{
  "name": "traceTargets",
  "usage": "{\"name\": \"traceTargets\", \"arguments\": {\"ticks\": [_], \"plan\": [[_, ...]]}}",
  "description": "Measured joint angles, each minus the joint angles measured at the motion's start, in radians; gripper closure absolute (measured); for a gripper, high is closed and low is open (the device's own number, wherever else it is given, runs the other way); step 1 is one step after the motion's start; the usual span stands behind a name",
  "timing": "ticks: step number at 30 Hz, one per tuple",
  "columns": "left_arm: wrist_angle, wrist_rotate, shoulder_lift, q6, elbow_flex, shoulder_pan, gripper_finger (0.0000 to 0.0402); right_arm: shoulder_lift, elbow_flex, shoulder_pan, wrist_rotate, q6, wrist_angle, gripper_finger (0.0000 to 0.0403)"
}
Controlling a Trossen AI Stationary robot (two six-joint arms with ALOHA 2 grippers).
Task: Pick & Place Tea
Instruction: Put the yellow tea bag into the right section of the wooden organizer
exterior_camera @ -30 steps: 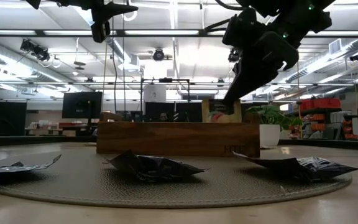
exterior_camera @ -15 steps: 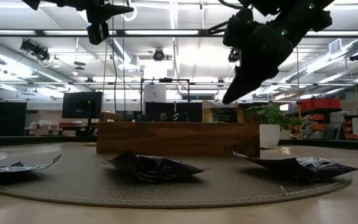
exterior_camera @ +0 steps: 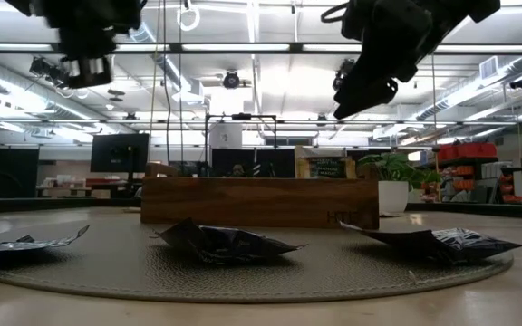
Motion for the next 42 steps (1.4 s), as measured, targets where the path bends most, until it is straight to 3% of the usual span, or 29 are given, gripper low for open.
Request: {"name": "traceTargets", "arguments": {"ticks": [6, 11, 18, 22, 34, 42], "plan": [[-0.229, 0.029, 0.002, 0.011, 0.0, -0.094, 0.0284, -0.014, 0.0, -0.001, 0.015, 0.0, -0.004, 0.0127], [-0.322, -0.018, 0.032, 0.077, 0.0, -0.19, 0.0284, -0.014, 0.0, -0.001, 0.032, -0.003, -0.008, 0.0134], [-0.29, -0.117, 0.151, 0.095, 0.0, -0.294, 0.0284, -0.014, 0.0, -0.001, 0.07, -0.008, -0.017, 0.0141], [-0.286, -0.123, 0.228, 0.119, 0.0, -0.329, 0.0278, -0.014, 0.0, -0.001, 0.07, -0.001, -0.024, 0.0145], [-0.279, -0.123, 0.471, 0.118, 0.0, -0.364, 0.0158, -0.014, 0.0, -0.001, 0.069, 0.0, -0.023, 0.0152], [-0.244, -0.12, 0.578, 0.127, 0.003, -0.364, 0.0159, -0.014, 0.0, -0.002, 0.04, 0.022, -0.041, 0.0151]]}}
